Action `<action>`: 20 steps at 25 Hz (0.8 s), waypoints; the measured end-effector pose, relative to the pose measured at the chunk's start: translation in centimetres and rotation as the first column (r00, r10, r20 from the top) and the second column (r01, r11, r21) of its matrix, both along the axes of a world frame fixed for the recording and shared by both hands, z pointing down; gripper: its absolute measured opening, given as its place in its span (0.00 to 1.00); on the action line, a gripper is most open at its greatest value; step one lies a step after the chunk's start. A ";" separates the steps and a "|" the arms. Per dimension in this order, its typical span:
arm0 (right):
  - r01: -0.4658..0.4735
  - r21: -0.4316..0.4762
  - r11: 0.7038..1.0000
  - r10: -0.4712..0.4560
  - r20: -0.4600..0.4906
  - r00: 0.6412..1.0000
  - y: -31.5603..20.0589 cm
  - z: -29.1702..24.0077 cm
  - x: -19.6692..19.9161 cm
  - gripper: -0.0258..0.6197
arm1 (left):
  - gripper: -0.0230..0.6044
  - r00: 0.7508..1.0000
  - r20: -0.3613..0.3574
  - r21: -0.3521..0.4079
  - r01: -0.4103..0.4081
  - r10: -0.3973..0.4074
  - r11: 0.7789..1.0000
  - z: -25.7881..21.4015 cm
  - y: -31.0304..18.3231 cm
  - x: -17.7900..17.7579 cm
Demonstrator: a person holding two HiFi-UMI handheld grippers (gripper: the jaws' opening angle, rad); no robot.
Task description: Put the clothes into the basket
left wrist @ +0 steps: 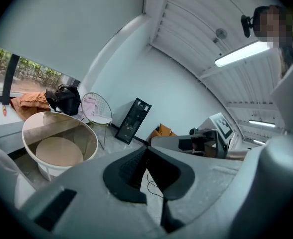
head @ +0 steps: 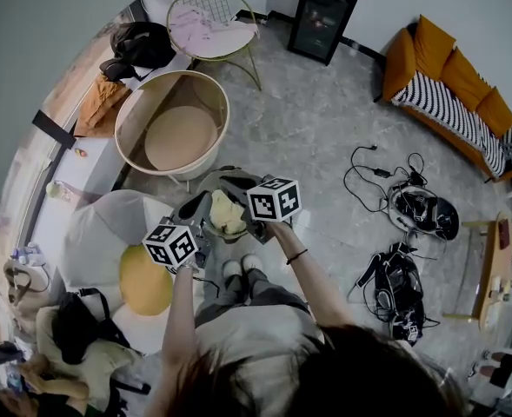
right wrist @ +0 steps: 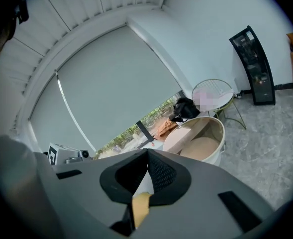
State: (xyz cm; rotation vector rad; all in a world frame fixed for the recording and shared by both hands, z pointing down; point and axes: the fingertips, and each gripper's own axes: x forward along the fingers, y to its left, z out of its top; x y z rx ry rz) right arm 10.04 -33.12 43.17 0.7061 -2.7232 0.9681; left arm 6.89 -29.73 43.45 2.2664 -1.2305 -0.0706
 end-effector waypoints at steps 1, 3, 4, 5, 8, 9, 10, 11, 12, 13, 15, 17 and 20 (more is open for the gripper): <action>-0.002 0.017 1.000 0.001 0.009 1.000 0.0 -0.6 0.1 0.05 | 0.05 1.000 0.003 0.021 0.003 -0.003 1.000 -0.6 0.0 -0.1; 0.000 0.054 0.999 -0.001 0.018 1.000 0.2 -1.6 0.3 0.05 | 0.05 1.000 0.004 0.057 0.003 -0.004 0.998 -1.7 -0.1 -0.2; 0.003 0.075 0.997 -0.004 0.018 1.000 0.3 -2.1 0.3 0.05 | 0.05 1.000 0.006 0.074 0.001 -0.001 0.997 -2.2 -0.1 -0.2; 0.006 0.094 0.996 -0.008 0.019 1.000 0.5 -2.5 0.3 0.05 | 0.05 1.000 0.008 0.090 -0.004 0.003 0.996 -2.6 -0.1 -0.2; 0.007 0.129 0.992 -0.012 0.037 0.999 1.0 -3.5 0.1 0.05 | 0.05 1.000 0.014 0.121 -0.013 0.011 0.993 -3.5 0.0 -0.1; 0.007 0.137 0.991 -0.013 0.043 0.999 1.1 -3.7 0.1 0.05 | 0.05 1.000 0.015 0.125 -0.015 0.013 0.992 -3.6 0.0 0.0; 0.008 0.145 0.989 -0.015 0.046 0.999 1.2 -4.0 0.0 0.05 | 0.05 1.000 0.017 0.127 -0.016 0.014 0.992 -3.7 0.1 0.0; 0.010 0.155 0.988 -0.017 0.045 0.999 1.3 -4.2 0.0 0.05 | 0.05 1.000 0.017 0.129 -0.016 0.014 0.992 -3.7 0.1 0.1; 0.012 0.167 0.986 -0.020 0.042 0.999 1.3 -4.4 0.0 0.05 | 0.05 1.000 0.017 0.130 -0.016 0.014 0.991 -3.7 0.0 0.1; 0.015 0.179 0.984 -0.022 0.039 0.999 1.4 -4.6 0.0 0.05 | 0.05 1.000 0.017 0.132 -0.017 0.015 0.991 -3.8 0.0 0.2; 0.019 0.208 0.978 -0.026 0.033 0.999 1.3 -5.0 -0.1 0.05 | 0.05 1.000 0.022 0.137 -0.021 0.018 0.990 -3.8 0.0 0.3; 0.021 0.227 0.974 -0.030 0.035 0.999 1.3 -5.4 -0.1 0.05 | 0.05 0.999 0.029 0.143 -0.024 0.020 0.989 -3.9 0.0 0.4; 0.022 0.239 0.971 -0.033 0.040 0.999 1.3 -5.7 0.0 0.05 | 0.05 0.999 0.033 0.152 -0.025 0.020 0.988 -4.2 -0.2 0.4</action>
